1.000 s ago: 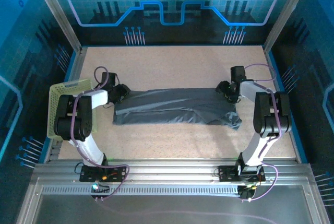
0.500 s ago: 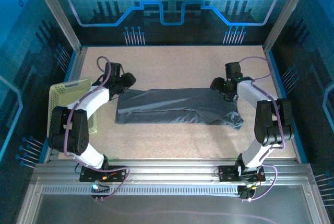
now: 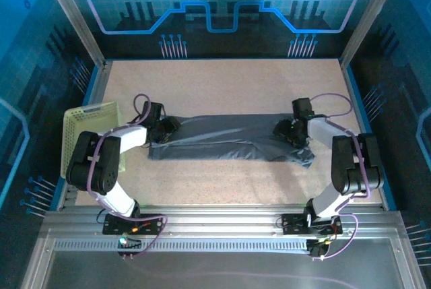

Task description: Fold the inside-out t-shirt

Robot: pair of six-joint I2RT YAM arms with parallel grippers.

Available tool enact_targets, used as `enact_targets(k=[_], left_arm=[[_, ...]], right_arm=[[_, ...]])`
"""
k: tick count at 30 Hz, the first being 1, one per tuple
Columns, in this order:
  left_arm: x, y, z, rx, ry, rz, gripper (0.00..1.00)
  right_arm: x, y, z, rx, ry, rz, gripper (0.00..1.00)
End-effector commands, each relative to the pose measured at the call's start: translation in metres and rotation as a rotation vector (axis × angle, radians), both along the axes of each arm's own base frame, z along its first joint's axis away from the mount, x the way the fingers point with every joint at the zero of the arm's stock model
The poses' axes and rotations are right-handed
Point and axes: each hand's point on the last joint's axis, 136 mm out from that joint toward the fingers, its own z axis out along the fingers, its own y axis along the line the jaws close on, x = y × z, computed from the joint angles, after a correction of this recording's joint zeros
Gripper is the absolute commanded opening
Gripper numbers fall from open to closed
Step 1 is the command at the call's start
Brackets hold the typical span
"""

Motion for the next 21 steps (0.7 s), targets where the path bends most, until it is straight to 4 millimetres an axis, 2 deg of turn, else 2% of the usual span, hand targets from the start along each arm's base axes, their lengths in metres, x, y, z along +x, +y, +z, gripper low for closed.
enact_targets(k=[1, 3, 5, 8, 9, 13, 17, 21], left_arm=[[-0.025, 0.036, -0.020, 0.021, 0.085, 0.098, 0.57], [-0.021, 0.042, -0.012, 0.030, 0.063, 0.097, 0.58], [-0.013, 0.038, 0.002, 0.041, 0.041, 0.058, 0.61], [-0.001, 0.023, 0.026, 0.064, 0.006, -0.005, 0.62], [0.002, 0.017, 0.035, 0.081, -0.009, -0.027, 0.63], [0.005, -0.008, 0.066, 0.167, -0.046, -0.101, 0.66], [0.004, -0.032, 0.082, 0.192, -0.066, -0.165, 0.67], [0.002, -0.035, 0.077, 0.185, -0.058, -0.166, 0.67]], right_arm=[[-0.014, -0.028, -0.006, -0.023, 0.041, -0.092, 0.73], [-0.014, -0.030, -0.003, -0.016, 0.038, -0.095, 0.73], [-0.010, -0.030, 0.006, -0.020, 0.014, -0.080, 0.73], [-0.005, -0.030, 0.028, -0.043, -0.033, -0.048, 0.74], [0.001, -0.032, 0.041, -0.064, -0.065, -0.042, 0.74], [0.005, -0.057, 0.067, -0.154, -0.088, -0.078, 0.74], [0.000, -0.079, 0.065, -0.174, -0.027, -0.125, 0.75], [-0.008, -0.086, 0.052, -0.217, 0.077, -0.107, 0.73]])
